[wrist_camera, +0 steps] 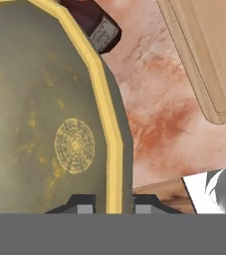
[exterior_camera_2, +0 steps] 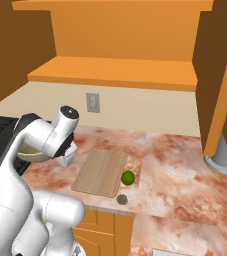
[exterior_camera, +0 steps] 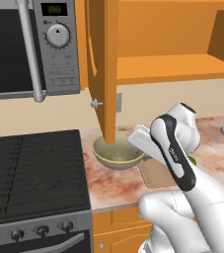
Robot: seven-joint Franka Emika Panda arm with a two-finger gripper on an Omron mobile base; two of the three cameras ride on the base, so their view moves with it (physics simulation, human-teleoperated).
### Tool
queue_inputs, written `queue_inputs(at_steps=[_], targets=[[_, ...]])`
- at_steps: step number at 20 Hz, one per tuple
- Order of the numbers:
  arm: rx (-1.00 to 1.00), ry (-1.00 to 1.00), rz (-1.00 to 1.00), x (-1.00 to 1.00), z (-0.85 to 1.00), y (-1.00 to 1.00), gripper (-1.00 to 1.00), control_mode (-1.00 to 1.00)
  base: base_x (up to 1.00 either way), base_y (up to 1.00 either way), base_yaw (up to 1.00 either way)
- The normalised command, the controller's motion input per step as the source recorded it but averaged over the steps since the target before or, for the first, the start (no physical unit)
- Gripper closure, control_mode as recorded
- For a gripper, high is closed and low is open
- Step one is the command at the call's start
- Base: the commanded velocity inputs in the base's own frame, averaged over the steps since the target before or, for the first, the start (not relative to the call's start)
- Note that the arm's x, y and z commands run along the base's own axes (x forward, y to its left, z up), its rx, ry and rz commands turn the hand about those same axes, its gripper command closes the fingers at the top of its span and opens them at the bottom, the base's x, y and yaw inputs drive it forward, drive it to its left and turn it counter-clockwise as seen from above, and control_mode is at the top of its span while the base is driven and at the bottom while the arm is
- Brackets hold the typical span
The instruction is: Open the cabinet. Place the bowl and condiment on the counter. Then place the lime and garlic on the cutting board.
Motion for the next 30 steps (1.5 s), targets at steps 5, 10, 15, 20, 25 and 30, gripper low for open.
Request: queue_inputs(at_steps=[5, 10, 15, 20, 25, 30], targets=[[0.00, 0.00, 0.10, 0.27, -0.32, 0.07, 1.00, -1.00, 0.00, 0.00, 0.00], [0.02, 0.00, 0.09, 0.25, -0.30, 0.00, 1.00, -1.00, 0.00, 0.00, 0.00], [0.02, 0.00, 0.10, 0.24, -0.28, 0.00, 1.00, -1.00, 0.00, 0.00, 0.00], [0.01, 0.00, 0.09, 0.21, -0.29, 0.00, 1.00, -1.00, 0.00, 0.00, 0.00], [0.01, 0.00, 0.09, 0.24, -0.31, 0.00, 1.00, -1.00, 0.00, 0.00, 0.00], [0.00, 0.00, 0.09, 0.24, -0.29, 0.00, 1.00, -1.00, 0.00, 0.00, 0.00]])
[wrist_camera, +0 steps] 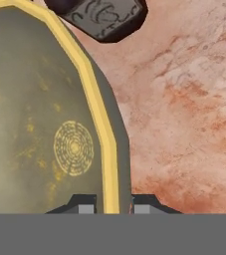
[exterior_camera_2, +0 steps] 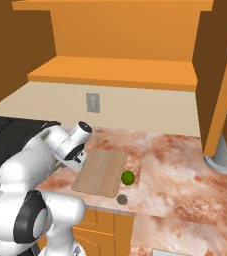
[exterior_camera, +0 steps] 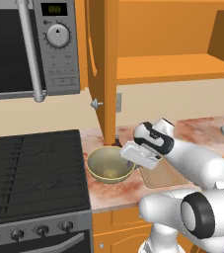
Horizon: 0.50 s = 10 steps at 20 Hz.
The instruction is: Open the cabinet. Place the bowl and condiment on the counter. Then place the lime and garlic on the cutting board.
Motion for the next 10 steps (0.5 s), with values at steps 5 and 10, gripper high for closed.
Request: queue_inputs(at_steps=[5, 10], targets=[[0.02, 0.00, 0.08, 0.20, -0.21, 0.00, 1.00, -1.00, 0.00, 0.00, 0.00], [0.02, 0.00, 0.08, 0.13, -0.21, 0.00, 1.00, -1.00, 0.00, 0.00, 0.00]])
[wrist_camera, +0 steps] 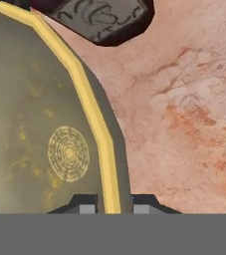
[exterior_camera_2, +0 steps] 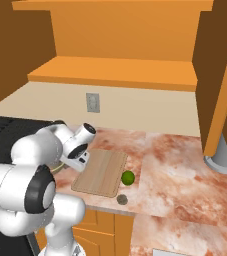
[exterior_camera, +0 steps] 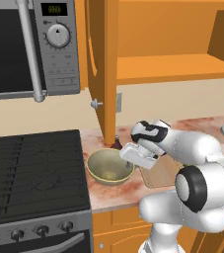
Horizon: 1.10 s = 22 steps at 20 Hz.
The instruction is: Open the cabinet. Place the bowl and condiment on the counter. Then place the lime and garlic on the cutting board.
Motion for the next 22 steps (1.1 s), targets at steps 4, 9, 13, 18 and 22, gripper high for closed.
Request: queue_inputs(at_steps=[4, 9, 13, 18, 22], targets=[[0.02, 0.00, 0.08, 0.10, -0.22, 0.00, 1.00, -1.00, 0.00, 0.00, 0.00], [0.02, 0.00, 0.08, 0.03, -0.17, 0.00, 1.00, -1.00, 0.00, 0.00, 0.00], [0.03, 0.00, 0.07, 0.00, -0.01, 0.04, 1.00, -1.00, 0.00, 0.00, 0.00], [0.02, 0.00, 0.07, -0.07, 0.05, 0.26, -1.00, -1.00, 0.00, 0.00, 0.00], [0.05, -0.01, 0.07, -0.27, 0.22, 0.14, -1.00, -1.00, 0.00, 0.00, 0.00]])
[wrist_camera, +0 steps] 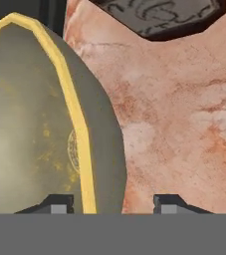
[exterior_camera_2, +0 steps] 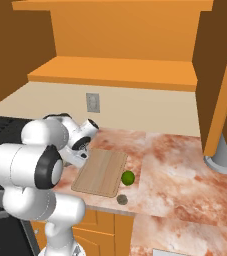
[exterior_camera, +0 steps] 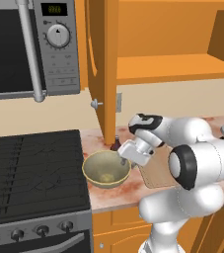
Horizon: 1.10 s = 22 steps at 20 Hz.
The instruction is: Open the cabinet. Place the bowl and condiment on the counter. Then place the lime and garlic on the cutting board.
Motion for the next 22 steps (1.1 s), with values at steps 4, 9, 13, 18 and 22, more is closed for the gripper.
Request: queue_inputs(at_steps=[4, 9, 13, 18, 22], targets=[[0.06, -0.08, 0.07, -0.48, 0.29, 0.00, -1.00, -1.00, 0.00, 0.00, 0.00], [0.03, -0.13, 0.04, -0.47, 0.39, -0.06, -1.00, -1.00, 0.00, 0.00, 0.00], [0.05, -0.14, 0.03, -0.40, 0.58, -0.13, -1.00, -1.00, 0.00, 0.00, 0.00], [0.03, -0.16, 0.01, -0.36, 0.59, -0.12, -1.00, -1.00, 0.00, 0.00, 0.00], [0.00, -0.20, 0.00, -0.39, 0.60, -0.14, -1.00, -1.00, 0.00, 0.00, 0.00]])
